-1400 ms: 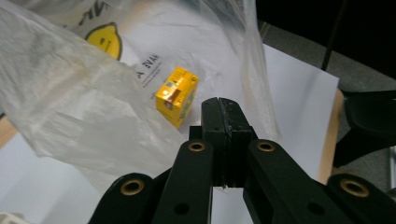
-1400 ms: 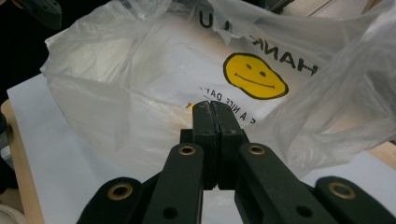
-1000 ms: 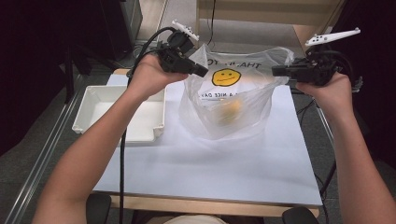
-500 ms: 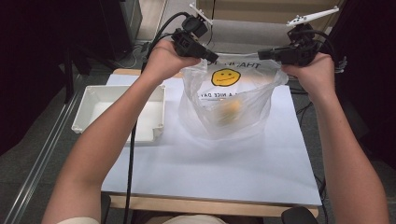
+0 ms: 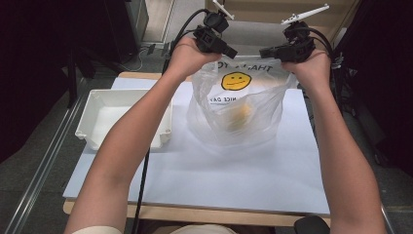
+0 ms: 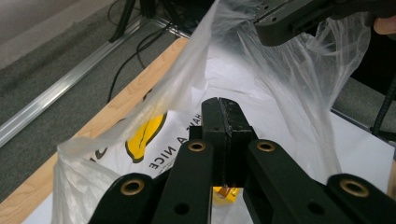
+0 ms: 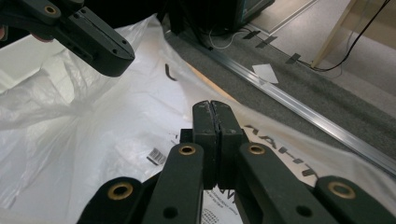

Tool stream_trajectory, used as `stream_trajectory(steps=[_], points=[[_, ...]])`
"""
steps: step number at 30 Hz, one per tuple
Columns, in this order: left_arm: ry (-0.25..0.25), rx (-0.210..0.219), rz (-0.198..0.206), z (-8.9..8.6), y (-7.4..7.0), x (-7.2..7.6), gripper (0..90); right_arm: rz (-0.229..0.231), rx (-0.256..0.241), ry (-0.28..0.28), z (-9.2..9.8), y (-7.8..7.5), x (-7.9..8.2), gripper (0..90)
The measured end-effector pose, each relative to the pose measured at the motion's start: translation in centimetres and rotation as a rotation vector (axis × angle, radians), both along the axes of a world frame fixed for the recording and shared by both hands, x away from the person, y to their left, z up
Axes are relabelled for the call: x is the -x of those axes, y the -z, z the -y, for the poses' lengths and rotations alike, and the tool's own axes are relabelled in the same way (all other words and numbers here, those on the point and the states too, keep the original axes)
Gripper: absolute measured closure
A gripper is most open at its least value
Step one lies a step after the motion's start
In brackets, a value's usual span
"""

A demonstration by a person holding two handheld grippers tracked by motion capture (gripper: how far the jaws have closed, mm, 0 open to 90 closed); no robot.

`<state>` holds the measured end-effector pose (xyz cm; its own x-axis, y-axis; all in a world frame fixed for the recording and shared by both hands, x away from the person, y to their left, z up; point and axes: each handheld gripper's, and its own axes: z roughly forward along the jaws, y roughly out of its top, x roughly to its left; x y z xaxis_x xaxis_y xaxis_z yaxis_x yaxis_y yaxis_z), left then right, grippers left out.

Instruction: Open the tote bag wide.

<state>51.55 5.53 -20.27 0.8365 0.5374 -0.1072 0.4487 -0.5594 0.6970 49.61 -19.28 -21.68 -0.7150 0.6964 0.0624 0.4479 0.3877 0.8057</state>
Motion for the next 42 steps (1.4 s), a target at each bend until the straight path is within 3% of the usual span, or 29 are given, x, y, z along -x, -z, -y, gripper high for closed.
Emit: stream_trajectory(steps=[5,11,18,28,36,42], points=[[-0.012,-0.001,-0.016,-0.1,1.1,-0.1,90.0,-0.014,0.026,0.003,-0.5,0.9,0.0,90.0],[-0.017,0.007,-0.006,-0.2,1.2,-0.1,90.0,-0.017,0.034,0.007,-0.8,1.3,0.1,90.0],[-0.019,-0.001,-0.008,0.7,0.9,-0.5,90.0,-0.014,-0.021,0.024,-1.8,0.8,-0.2,90.0],[-0.036,-0.015,-0.035,0.4,3.5,-0.7,90.0,-0.057,0.016,0.038,-1.2,3.5,-0.5,90.0],[-0.036,0.015,-0.045,-0.3,5.2,-0.2,89.8,-0.09,0.002,0.069,-0.6,4.6,0.0,87.4],[-0.045,0.012,-0.067,-0.5,6.4,-0.1,89.3,-0.119,0.023,0.078,-0.3,5.9,0.3,89.8]])
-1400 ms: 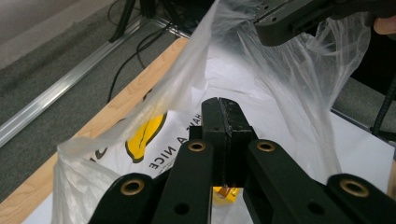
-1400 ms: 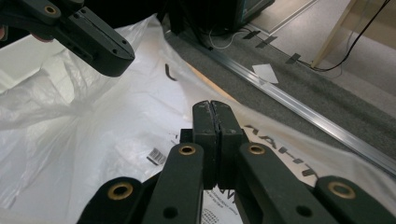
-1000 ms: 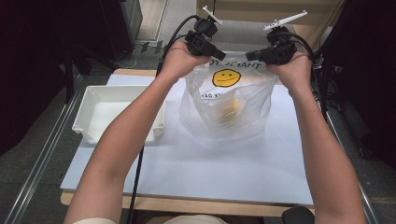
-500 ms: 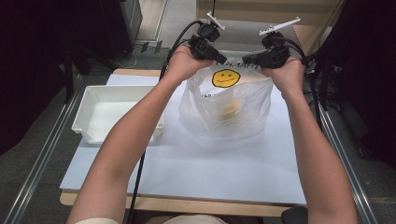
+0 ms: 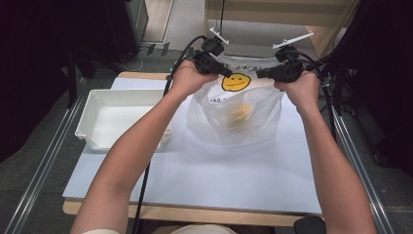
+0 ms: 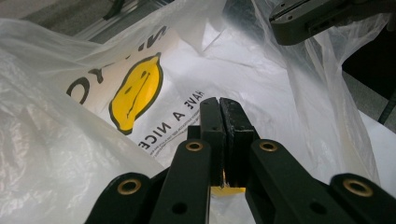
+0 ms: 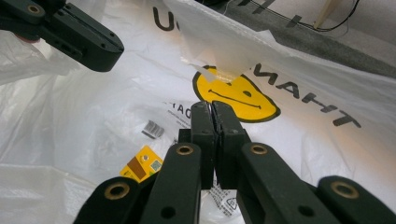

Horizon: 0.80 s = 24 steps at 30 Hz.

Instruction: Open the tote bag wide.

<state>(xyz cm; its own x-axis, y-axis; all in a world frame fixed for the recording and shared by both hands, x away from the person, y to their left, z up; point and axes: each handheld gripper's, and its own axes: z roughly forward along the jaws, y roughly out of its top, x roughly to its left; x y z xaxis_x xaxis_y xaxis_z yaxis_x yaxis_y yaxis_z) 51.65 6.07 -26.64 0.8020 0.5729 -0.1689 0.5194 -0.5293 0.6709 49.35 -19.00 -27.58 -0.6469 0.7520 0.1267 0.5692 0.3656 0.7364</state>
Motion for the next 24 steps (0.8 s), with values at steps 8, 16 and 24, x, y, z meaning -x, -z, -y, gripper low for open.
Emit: stream_trajectory(steps=[8,16,24], points=[[0.0,0.015,0.005,0.0,1.1,0.8,90.0,-0.006,-0.013,0.008,0.2,0.8,0.6,90.0],[-0.005,-0.019,0.002,0.0,2.3,1.7,90.0,-0.018,0.006,0.01,0.6,2.1,1.3,90.0],[-0.022,-0.012,-0.004,-0.3,3.4,2.3,90.0,-0.035,0.023,0.029,1.5,3.4,2.2,90.0]])
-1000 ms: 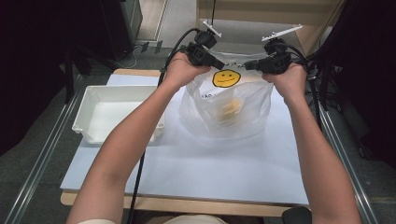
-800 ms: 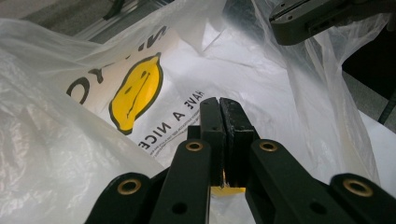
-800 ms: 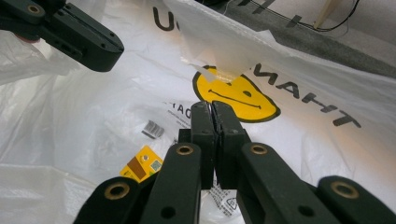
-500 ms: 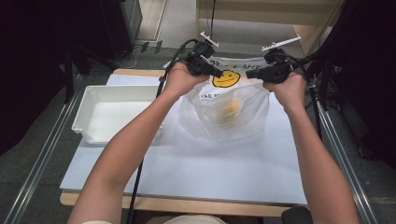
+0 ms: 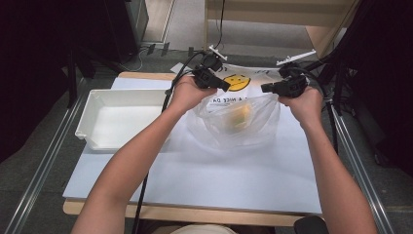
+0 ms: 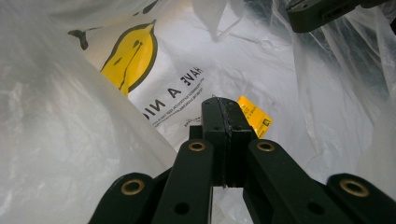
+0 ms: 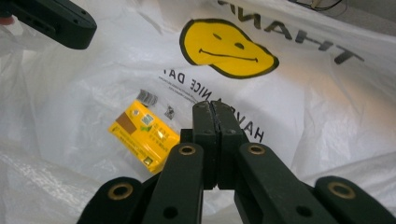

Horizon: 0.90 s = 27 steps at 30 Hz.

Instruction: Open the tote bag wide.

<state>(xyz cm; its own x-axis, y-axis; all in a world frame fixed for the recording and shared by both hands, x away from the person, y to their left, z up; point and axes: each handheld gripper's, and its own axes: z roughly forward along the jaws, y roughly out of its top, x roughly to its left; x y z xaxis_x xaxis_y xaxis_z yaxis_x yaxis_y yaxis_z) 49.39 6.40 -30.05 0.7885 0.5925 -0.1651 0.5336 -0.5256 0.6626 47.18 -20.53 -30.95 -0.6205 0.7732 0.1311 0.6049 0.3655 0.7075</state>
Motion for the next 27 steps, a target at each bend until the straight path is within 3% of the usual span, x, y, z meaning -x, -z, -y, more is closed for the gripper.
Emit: stream_trajectory(steps=[18,27], points=[[-0.024,-0.003,-0.008,-0.6,3.4,0.8,90.0,-0.032,-0.049,0.026,2.1,4.0,1.5,90.0],[-0.056,0.012,-0.016,-1.0,4.9,0.7,90.0,-0.039,-0.055,0.034,2.8,5.1,1.8,90.0]])
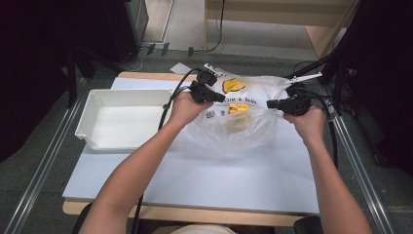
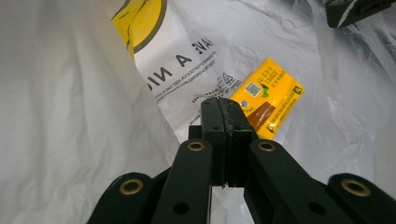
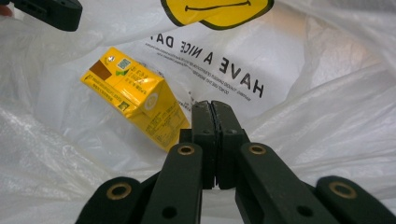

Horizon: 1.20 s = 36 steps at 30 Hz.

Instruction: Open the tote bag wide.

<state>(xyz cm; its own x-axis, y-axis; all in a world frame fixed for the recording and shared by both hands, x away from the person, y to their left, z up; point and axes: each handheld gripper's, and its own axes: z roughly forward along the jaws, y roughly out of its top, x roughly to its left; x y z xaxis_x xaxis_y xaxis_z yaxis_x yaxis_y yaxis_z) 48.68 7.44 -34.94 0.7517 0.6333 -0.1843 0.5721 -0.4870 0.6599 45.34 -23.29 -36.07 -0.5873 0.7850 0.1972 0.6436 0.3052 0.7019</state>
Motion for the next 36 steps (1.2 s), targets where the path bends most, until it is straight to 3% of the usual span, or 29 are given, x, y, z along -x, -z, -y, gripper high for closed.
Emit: stream_trajectory(steps=[7,11,17,22,36], points=[[-0.023,0.031,-0.012,-0.4,1.1,-0.1,90.0,-0.01,0.002,0.009,0.2,0.8,0.1,90.0],[-0.025,0.02,-0.029,-0.6,1.9,-0.1,90.0,-0.009,0.006,0.011,0.1,1.2,0.0,90.0],[-0.058,0.007,-0.02,-0.9,2.7,-0.3,90.0,-0.005,0.011,0.004,-0.1,2.0,-0.2,90.0],[-0.083,0.027,-0.02,-1.3,3.4,-0.4,90.0,0.008,0.008,0.004,-0.3,2.8,-0.3,90.0],[-0.115,0.035,-0.032,-1.6,5.3,-0.6,89.7,-0.024,0.026,0.022,-0.2,4.8,-0.6,89.8]])
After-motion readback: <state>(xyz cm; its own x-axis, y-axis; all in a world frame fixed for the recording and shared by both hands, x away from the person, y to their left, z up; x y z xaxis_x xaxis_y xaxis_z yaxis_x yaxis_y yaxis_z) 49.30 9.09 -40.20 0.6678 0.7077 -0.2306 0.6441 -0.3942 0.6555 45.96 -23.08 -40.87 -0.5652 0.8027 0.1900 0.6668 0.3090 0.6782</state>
